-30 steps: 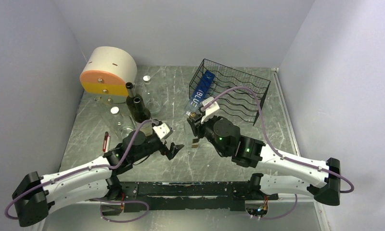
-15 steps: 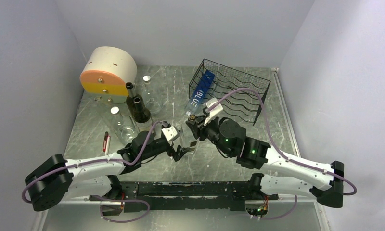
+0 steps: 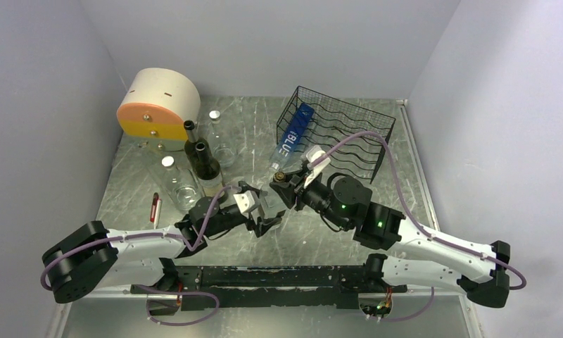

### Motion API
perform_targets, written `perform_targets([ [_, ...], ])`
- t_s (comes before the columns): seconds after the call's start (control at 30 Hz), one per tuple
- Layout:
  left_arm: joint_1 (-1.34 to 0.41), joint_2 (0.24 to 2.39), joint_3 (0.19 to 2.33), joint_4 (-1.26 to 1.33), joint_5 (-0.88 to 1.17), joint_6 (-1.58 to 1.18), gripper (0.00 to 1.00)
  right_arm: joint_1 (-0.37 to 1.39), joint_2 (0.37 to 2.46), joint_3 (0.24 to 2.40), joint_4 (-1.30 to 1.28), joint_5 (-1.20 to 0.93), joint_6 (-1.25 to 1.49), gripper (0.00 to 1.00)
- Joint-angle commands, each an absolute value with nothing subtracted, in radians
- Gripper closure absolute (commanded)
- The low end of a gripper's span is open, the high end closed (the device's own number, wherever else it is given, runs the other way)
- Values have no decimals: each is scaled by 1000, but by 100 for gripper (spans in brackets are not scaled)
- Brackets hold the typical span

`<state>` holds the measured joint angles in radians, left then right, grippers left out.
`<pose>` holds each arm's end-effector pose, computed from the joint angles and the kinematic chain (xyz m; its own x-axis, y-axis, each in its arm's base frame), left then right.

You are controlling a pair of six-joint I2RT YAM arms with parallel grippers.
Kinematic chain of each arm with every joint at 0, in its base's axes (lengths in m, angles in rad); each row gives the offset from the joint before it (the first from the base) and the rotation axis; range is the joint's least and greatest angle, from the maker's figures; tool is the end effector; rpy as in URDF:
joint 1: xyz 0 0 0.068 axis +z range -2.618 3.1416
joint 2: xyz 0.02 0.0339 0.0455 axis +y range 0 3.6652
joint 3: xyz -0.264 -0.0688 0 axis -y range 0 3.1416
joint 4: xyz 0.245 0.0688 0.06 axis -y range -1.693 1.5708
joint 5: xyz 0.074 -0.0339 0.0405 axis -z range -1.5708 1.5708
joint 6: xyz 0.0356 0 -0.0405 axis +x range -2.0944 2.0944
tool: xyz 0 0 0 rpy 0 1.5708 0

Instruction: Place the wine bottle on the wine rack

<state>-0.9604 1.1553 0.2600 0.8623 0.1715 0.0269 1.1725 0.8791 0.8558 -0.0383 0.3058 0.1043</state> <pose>0.1225 -0.1858 0.1978 0.0054 0.0385 -0.9992 0.9053 0.4241 0.0213 0.0897 0.1854 0.3645 -0.1031 0.0109 -0.9946 -0.7558 0.6492 0.0855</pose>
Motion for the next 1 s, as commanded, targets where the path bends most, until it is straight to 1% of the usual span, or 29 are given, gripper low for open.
perform_targets([
  [0.0, -960, 1155, 246, 1009, 243, 50, 11, 1173, 822, 908, 87, 235, 110, 89],
  [0.1, -960, 1157, 232, 1046, 251, 45, 13, 1173, 813, 907, 89, 222, 112, 89],
  [0.13, -961, 1158, 230, 1052, 251, 46, 16, 1172, 810, 905, 89, 220, 113, 89],
  [0.17, -960, 1157, 229, 1055, 252, 48, 20, 1173, 808, 905, 88, 220, 113, 88],
  [0.2, -960, 1156, 230, 1059, 249, 53, 27, 1173, 805, 906, 85, 223, 117, 87],
  [0.23, -960, 1152, 232, 1063, 240, 59, 38, 1173, 804, 909, 76, 236, 126, 85],
  [0.27, -960, 1146, 235, 1066, 230, 68, 51, 1172, 807, 917, 61, 258, 141, 79],
  [0.37, -960, 1114, 262, 1036, 217, 144, 91, 1173, 818, 954, -15, 292, 158, 55],
  [0.4, -960, 1099, 278, 1009, 218, 181, 93, 1173, 820, 967, -38, 297, 162, 44],
  [0.43, -960, 1086, 286, 986, 217, 222, 93, 1173, 821, 977, -58, 304, 166, 37],
  [0.47, -960, 1077, 295, 968, 206, 260, 93, 1172, 820, 985, -74, 309, 167, 33],
  [0.53, -960, 1063, 310, 936, 178, 334, 93, 1172, 818, 996, -111, 339, 185, 28],
  [0.6, -959, 1056, 337, 887, 166, 417, 93, 1172, 826, 1057, -174, 405, 224, 26],
  [0.73, -960, 1063, 436, 748, 140, 590, 93, 1173, 871, 1182, -394, 527, 320, 25],
  [0.87, -959, 1101, 526, 674, 117, 779, 93, 1172, 920, 1313, -610, 537, 405, 25],
  [0.97, -961, 1133, 570, 669, 99, 929, 93, 1172, 935, 1358, -727, 529, 449, 25],
])
